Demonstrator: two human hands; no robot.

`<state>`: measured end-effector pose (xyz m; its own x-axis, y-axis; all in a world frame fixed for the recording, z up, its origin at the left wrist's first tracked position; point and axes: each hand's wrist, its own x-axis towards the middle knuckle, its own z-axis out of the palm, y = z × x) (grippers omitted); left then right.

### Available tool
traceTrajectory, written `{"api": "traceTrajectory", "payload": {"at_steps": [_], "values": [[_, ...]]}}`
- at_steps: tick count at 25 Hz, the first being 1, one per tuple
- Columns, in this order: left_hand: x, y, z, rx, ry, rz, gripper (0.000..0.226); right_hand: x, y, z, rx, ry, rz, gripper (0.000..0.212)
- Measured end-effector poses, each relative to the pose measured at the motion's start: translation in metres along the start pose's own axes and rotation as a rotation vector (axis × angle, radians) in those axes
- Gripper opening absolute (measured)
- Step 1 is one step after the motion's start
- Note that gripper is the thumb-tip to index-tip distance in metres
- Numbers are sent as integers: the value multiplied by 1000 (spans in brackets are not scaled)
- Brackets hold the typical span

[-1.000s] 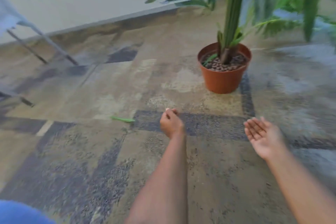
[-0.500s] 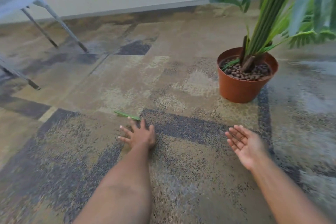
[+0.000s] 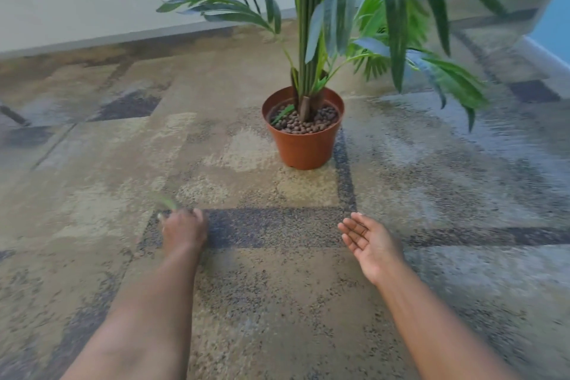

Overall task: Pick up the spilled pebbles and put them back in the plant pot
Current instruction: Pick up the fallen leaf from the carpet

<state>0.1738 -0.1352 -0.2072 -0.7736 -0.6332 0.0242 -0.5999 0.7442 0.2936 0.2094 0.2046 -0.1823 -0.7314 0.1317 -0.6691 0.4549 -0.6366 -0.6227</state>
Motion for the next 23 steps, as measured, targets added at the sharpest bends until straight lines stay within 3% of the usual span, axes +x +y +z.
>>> {"api": "traceTrajectory", "payload": {"at_steps": [5,8,16,20,23], "values": [[-37,132,-32,-433,215,300,34,-3,-25,-15,8,13,-57,15],[-39,194,-54,-561,270,488,31,-13,-33,-21,13,-14,-73,12],[-19,256,-59,-423,-252,441,29,-25,-31,-67,-150,0,-58,13],[-21,264,-64,-570,-322,498,26,-34,-32,-79,-161,33,-56,14],[-36,265,-63,-650,-260,495,26,-41,-29,-80,-155,41,-49,13]]}}
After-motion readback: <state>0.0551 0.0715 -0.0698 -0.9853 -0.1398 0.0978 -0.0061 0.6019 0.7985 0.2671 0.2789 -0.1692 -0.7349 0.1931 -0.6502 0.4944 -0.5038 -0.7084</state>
